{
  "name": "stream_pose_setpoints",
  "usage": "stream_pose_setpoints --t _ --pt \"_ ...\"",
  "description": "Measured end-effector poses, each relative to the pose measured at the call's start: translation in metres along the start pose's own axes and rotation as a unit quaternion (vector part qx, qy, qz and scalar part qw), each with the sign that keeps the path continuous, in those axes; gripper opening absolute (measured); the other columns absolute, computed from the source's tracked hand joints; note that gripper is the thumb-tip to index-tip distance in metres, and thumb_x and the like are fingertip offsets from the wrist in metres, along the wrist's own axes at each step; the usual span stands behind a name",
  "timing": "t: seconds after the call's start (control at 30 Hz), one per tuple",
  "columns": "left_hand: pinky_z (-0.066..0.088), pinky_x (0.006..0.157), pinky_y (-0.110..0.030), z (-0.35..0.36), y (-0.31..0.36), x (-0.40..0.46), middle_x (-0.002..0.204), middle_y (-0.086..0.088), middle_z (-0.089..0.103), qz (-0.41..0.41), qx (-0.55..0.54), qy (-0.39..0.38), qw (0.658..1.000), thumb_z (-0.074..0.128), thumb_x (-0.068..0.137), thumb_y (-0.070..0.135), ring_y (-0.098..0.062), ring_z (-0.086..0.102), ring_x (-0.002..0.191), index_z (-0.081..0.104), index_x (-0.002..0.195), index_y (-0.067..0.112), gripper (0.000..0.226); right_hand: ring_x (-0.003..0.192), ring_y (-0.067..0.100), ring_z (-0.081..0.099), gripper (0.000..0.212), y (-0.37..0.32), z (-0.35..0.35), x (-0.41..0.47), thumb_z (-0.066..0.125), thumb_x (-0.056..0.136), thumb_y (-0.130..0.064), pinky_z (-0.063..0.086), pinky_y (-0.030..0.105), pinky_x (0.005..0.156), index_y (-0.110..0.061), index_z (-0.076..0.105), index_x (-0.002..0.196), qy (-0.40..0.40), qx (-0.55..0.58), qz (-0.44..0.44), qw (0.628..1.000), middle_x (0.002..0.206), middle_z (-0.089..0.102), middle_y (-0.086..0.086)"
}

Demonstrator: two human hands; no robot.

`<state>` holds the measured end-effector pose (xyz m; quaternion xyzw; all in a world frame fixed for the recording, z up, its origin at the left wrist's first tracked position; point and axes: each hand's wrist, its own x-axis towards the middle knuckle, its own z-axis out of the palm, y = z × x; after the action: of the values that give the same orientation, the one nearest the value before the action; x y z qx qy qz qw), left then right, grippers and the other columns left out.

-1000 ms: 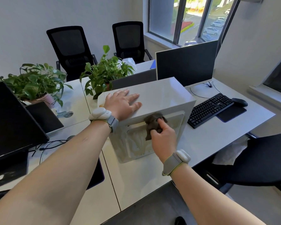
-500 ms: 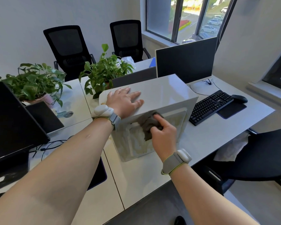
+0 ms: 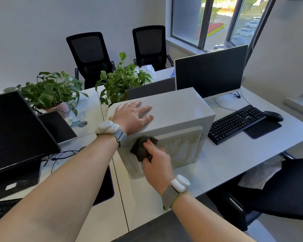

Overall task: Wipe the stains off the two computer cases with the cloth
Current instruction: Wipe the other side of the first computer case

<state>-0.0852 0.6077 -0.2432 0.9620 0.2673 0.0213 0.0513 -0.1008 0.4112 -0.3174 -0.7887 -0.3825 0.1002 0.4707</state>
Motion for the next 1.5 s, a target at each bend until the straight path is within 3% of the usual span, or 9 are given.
stream_pose_setpoints --t 0.1,0.2,0.27,0.47,0.6,0.77,1.17,1.33,1.5 --pt "0.012 0.124 -0.047 0.003 -0.003 0.0 0.168 0.009 0.026 0.001 -0.006 0.006 1.0 0.03 0.094 0.081 -0.016 0.019 0.155 0.035 0.152 0.056 0.063 0.112 0.031 0.055 0.049 0.005 -0.007 0.008 0.054 0.086 0.003 0.05 0.034 0.101 -0.011 0.068 0.131 -0.011 -0.086 -0.151 0.985 0.142 0.062 0.003" --pt "0.012 0.125 -0.047 0.003 -0.003 0.001 0.167 0.011 0.028 -0.006 -0.017 0.011 1.0 0.034 0.093 0.081 -0.015 0.019 0.155 0.039 0.15 0.057 0.062 0.101 0.033 0.057 0.04 0.01 -0.011 0.028 0.042 0.093 -0.002 0.048 0.038 0.097 -0.007 0.07 0.121 -0.032 -0.21 -0.345 0.914 0.129 0.067 0.007" --pt "0.011 0.125 -0.046 0.002 -0.003 0.001 0.167 0.012 0.027 -0.01 -0.023 0.012 1.0 0.035 0.093 0.08 -0.014 0.019 0.155 0.04 0.149 0.056 0.062 0.098 0.032 0.056 0.038 0.019 -0.022 0.04 0.04 0.094 -0.006 0.052 0.039 0.089 -0.01 0.073 0.114 -0.057 -0.266 -0.374 0.887 0.121 0.07 0.004" --pt "0.013 0.125 -0.047 0.002 -0.004 -0.002 0.167 0.012 0.028 -0.017 -0.038 0.01 0.999 0.034 0.092 0.082 -0.013 0.02 0.155 0.042 0.149 0.055 0.063 0.089 0.033 0.06 0.029 0.071 -0.073 0.051 0.059 0.081 0.001 0.058 0.039 0.078 -0.011 0.08 0.097 0.023 -0.247 -0.267 0.931 0.112 0.076 0.0" --pt "0.011 0.125 -0.047 0.0 -0.002 -0.003 0.166 0.011 0.031 -0.022 -0.08 0.017 0.996 0.045 0.093 0.077 -0.013 0.021 0.155 0.048 0.146 0.054 0.059 0.118 0.022 0.057 0.045 0.056 -0.07 0.031 0.063 0.085 -0.003 0.042 0.023 0.102 -0.015 0.072 0.127 0.031 -0.046 -0.024 0.998 0.136 0.065 -0.005" --pt "0.013 0.125 -0.045 -0.003 -0.002 -0.003 0.166 0.01 0.032 -0.02 -0.097 0.017 0.995 0.049 0.091 0.077 -0.013 0.022 0.154 0.05 0.147 0.048 0.063 0.132 0.008 0.054 0.057 0.028 -0.022 0.009 0.067 0.088 -0.009 0.041 0.021 0.111 -0.023 0.06 0.143 0.073 0.114 0.083 0.987 0.15 0.051 -0.012" --pt "0.013 0.124 -0.049 -0.004 -0.004 -0.003 0.165 0.008 0.034 0.005 -0.092 0.017 0.996 0.043 0.092 0.078 -0.016 0.023 0.154 0.05 0.147 0.046 0.064 0.116 0.005 0.063 0.057 -0.032 0.042 -0.014 0.062 0.087 -0.006 0.051 0.024 0.102 -0.03 0.063 0.139 -0.003 0.196 0.11 0.974 0.129 0.068 -0.011" --pt "0.029 0.123 -0.04 -0.01 -0.021 -0.001 0.152 0.008 0.053 -0.018 -0.35 -0.001 0.937 0.063 0.098 0.042 -0.014 0.046 0.141 0.067 0.135 0.028 0.04 0.131 0.002 0.053 0.054 -0.037 0.046 -0.015 0.065 0.091 -0.006 0.043 0.022 0.111 -0.022 0.06 0.142 0.19 0.218 0.132 0.948 0.141 0.061 -0.012" --pt "0.036 0.114 -0.028 -0.02 -0.036 -0.003 0.149 0.008 0.055 0.002 -0.426 -0.042 0.904 0.07 0.092 0.003 -0.011 0.048 0.139 0.07 0.132 0.021 0.044 0.127 0.007 0.058 0.052 -0.028 0.053 -0.01 0.067 0.091 -0.009 0.049 0.035 0.109 -0.024 0.062 0.141 0.13 0.17 0.108 0.971 0.143 0.057 -0.017"
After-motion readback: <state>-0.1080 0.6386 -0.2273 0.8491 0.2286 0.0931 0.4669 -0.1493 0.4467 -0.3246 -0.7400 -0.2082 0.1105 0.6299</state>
